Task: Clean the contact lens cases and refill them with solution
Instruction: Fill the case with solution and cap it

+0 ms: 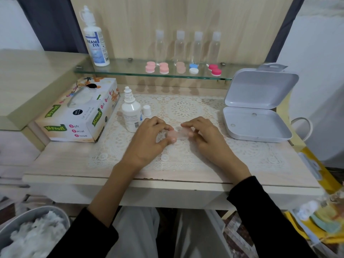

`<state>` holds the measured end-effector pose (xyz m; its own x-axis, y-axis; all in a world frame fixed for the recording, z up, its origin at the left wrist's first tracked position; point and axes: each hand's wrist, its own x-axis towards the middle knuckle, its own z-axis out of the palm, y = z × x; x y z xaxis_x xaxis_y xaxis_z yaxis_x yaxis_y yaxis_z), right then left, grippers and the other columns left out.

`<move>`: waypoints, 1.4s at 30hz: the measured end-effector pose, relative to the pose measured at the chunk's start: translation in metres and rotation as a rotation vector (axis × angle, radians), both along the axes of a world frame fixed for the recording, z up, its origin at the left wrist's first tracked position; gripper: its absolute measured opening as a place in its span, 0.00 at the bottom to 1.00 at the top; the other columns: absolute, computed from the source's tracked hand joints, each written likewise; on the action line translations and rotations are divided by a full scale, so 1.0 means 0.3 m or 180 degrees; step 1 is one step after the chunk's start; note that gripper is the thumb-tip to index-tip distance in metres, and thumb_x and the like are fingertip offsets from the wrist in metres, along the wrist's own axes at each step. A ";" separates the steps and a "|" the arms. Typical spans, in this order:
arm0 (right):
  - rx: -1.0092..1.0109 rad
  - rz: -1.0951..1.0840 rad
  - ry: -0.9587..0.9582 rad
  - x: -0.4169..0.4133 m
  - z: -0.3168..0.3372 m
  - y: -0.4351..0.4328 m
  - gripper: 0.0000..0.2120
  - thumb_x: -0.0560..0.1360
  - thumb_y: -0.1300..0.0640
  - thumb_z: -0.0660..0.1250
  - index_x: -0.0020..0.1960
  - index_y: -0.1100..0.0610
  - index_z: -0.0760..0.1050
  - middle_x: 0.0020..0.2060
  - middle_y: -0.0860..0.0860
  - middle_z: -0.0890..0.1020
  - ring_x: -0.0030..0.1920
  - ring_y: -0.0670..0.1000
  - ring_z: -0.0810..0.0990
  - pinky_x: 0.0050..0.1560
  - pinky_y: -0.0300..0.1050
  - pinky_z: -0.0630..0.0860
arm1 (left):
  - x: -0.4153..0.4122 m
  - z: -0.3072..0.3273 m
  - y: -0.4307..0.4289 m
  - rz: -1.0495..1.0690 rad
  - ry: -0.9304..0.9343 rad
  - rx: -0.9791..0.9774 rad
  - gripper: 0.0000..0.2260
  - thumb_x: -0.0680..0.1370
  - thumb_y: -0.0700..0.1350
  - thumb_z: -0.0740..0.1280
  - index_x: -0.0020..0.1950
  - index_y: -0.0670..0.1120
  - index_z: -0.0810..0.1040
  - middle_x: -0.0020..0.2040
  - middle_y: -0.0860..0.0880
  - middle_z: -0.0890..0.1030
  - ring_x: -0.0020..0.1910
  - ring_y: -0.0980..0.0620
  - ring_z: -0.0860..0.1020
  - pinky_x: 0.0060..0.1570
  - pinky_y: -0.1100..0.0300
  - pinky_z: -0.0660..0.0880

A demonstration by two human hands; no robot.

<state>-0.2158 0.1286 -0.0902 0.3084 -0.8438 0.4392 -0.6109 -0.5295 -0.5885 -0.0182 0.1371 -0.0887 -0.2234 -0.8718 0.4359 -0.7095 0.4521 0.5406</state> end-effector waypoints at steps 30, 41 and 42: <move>-0.0019 -0.0169 0.0322 0.010 -0.010 0.008 0.19 0.71 0.38 0.67 0.52 0.52 0.74 0.45 0.44 0.75 0.48 0.46 0.70 0.47 0.41 0.69 | 0.003 -0.009 -0.006 -0.0035 -0.0022 -0.0007 0.15 0.72 0.53 0.71 0.56 0.48 0.81 0.49 0.55 0.74 0.53 0.53 0.72 0.56 0.57 0.70; -0.0058 -0.0073 0.0323 0.006 -0.009 0.004 0.13 0.74 0.47 0.68 0.53 0.55 0.78 0.45 0.42 0.73 0.49 0.45 0.68 0.47 0.40 0.66 | 0.003 -0.007 -0.006 -0.0033 -0.0017 0.0010 0.14 0.73 0.50 0.72 0.56 0.47 0.81 0.50 0.54 0.75 0.53 0.53 0.72 0.55 0.60 0.69; -0.0051 -0.0089 0.0342 0.005 -0.006 0.004 0.17 0.73 0.41 0.66 0.51 0.55 0.77 0.44 0.43 0.73 0.48 0.45 0.68 0.47 0.39 0.67 | 0.003 -0.007 -0.006 -0.0036 -0.0020 0.0009 0.14 0.73 0.50 0.73 0.56 0.47 0.81 0.50 0.53 0.75 0.53 0.53 0.72 0.55 0.60 0.69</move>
